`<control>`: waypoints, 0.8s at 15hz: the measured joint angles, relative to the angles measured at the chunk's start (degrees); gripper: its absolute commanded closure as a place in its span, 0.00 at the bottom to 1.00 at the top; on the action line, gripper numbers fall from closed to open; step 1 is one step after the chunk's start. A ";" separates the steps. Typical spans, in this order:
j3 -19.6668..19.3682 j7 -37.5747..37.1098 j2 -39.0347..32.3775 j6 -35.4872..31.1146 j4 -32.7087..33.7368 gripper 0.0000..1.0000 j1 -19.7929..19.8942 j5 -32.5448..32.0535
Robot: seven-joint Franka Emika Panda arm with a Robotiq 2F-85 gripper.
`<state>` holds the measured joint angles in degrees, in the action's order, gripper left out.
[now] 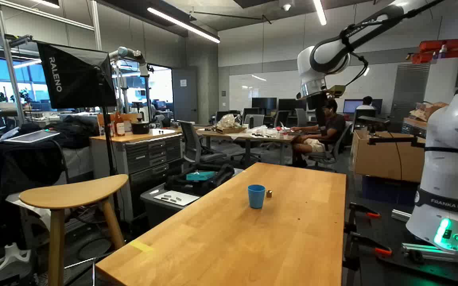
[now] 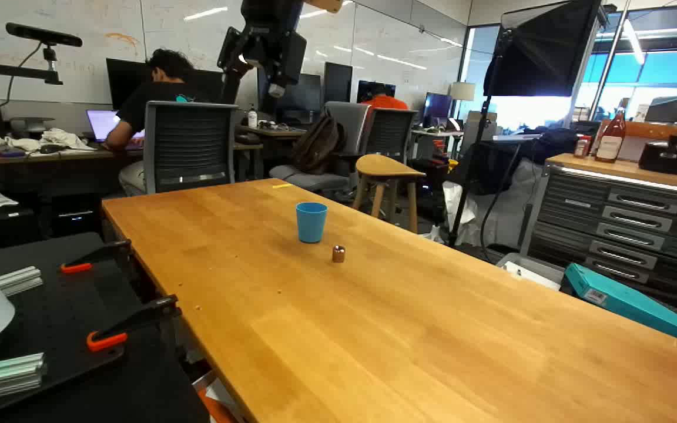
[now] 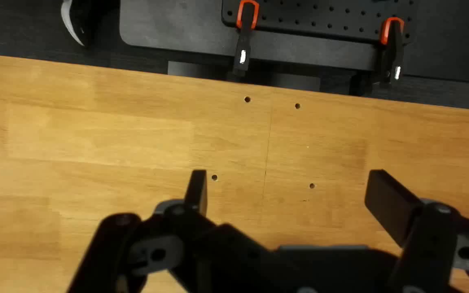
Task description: Put the metal thing in the cup
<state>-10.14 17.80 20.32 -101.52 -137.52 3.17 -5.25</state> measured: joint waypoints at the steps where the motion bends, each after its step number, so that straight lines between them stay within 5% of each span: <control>1: 0.00 0.00 0.01 -0.04 0.13 0.00 0.00 0.00; 7: 0.24 -0.01 -0.01 -0.43 0.10 0.00 0.00 -0.14; 12: 2.88 -3.83 -6.56 -20.02 -1.50 0.00 -0.02 -4.26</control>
<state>-7.26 13.97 13.76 -121.54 -139.02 3.15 -9.51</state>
